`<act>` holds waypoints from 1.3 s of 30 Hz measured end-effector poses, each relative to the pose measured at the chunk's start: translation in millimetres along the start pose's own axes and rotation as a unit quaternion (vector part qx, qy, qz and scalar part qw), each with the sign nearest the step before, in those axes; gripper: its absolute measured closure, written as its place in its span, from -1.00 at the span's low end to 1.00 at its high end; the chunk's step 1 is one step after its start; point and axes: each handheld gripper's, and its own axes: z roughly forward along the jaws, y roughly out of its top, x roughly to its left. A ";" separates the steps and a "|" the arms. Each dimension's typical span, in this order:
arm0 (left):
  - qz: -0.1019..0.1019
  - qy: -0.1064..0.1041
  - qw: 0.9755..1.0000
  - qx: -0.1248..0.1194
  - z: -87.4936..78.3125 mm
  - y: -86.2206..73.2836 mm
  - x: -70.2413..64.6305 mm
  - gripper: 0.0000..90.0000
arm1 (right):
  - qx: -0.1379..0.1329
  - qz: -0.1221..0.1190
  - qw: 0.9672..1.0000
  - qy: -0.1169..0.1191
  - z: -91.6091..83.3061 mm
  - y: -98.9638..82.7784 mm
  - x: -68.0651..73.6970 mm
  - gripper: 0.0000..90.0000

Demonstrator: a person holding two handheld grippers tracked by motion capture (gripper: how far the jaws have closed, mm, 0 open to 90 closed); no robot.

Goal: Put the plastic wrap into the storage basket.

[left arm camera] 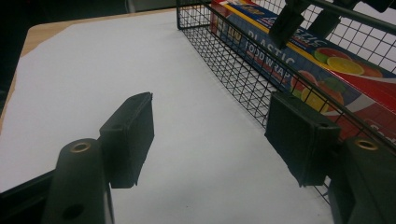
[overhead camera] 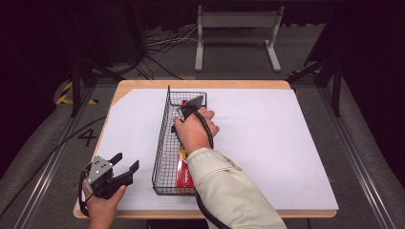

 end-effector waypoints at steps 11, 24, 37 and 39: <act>0.000 0.000 1.000 0.001 -0.6 -0.2 0.3 -0.27 | -0.032 -0.021 0.999 0.018 -31.3 0.6 -10.4 -0.22; 0.002 0.003 1.000 0.005 1.5 -0.7 0.5 -0.27 | -0.097 -0.063 0.990 0.079 -92.5 -9.6 -67.2 -0.22; -0.002 0.009 1.000 0.006 0.8 -1.3 3.6 -0.28 | -0.153 -0.113 0.977 0.095 -113.0 -46.0 -161.8 -0.24; -0.003 0.009 1.000 0.004 0.9 -1.5 4.4 -0.28 | -0.157 -0.118 0.976 0.098 -113.4 -48.8 -167.8 -0.25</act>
